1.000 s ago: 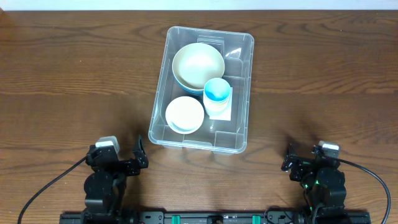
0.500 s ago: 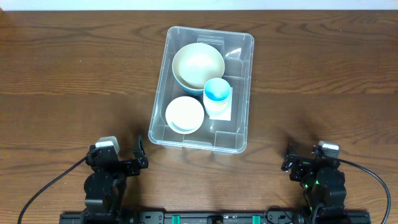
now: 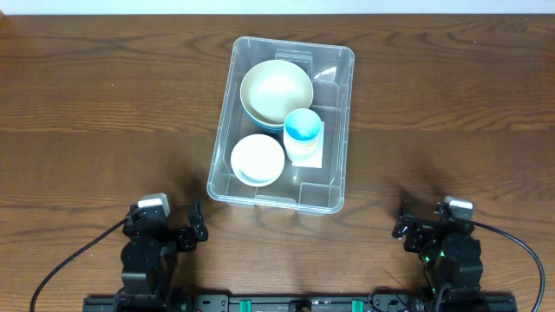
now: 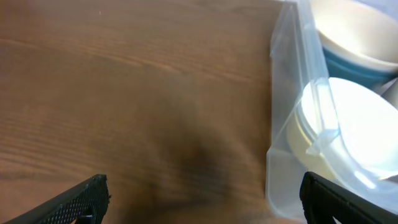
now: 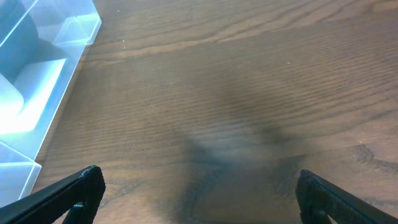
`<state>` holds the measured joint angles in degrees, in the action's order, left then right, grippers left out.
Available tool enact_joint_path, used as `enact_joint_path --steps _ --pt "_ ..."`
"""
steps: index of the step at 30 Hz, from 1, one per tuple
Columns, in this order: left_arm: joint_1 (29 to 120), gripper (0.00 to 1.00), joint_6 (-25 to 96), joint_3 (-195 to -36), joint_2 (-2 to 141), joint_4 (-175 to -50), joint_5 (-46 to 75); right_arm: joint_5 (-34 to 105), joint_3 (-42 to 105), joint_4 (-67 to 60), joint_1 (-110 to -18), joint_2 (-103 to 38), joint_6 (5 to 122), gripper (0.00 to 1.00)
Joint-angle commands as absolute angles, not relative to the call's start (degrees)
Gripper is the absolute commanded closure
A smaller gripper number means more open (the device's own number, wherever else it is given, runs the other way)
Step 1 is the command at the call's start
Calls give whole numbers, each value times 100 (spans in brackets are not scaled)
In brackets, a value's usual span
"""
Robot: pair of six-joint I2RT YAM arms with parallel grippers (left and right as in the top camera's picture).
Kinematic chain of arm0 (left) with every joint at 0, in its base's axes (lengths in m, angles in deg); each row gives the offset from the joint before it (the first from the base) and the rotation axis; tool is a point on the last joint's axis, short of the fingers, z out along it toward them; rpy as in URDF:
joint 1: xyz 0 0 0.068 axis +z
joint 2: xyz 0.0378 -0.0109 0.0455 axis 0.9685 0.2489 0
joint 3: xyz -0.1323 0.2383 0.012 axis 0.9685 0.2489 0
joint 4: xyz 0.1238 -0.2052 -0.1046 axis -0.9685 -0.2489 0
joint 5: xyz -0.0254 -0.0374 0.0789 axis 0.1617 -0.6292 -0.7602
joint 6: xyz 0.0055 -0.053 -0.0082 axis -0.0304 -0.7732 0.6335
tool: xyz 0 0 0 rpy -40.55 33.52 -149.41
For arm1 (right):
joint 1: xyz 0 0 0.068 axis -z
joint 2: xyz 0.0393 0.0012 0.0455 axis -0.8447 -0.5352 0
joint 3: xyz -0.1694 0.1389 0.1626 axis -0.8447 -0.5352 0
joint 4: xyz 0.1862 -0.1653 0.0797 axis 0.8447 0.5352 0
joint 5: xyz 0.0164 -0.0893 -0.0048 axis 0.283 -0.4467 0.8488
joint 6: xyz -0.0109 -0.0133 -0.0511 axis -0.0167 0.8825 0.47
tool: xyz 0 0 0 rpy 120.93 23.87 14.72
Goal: Pack container
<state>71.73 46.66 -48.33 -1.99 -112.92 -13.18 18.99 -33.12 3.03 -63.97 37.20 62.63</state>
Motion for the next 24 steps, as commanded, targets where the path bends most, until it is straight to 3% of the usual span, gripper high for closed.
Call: enact_joint_path --steps 1,24 --pt "7171 2 4765 -4807 -238 -11445 -1303 1915 -3338 312 -6360 3768 6195 1" --pt "7171 2 4763 -4807 -238 -12162 -1303 1915 -3338 312 -6360 3768 6195 1"
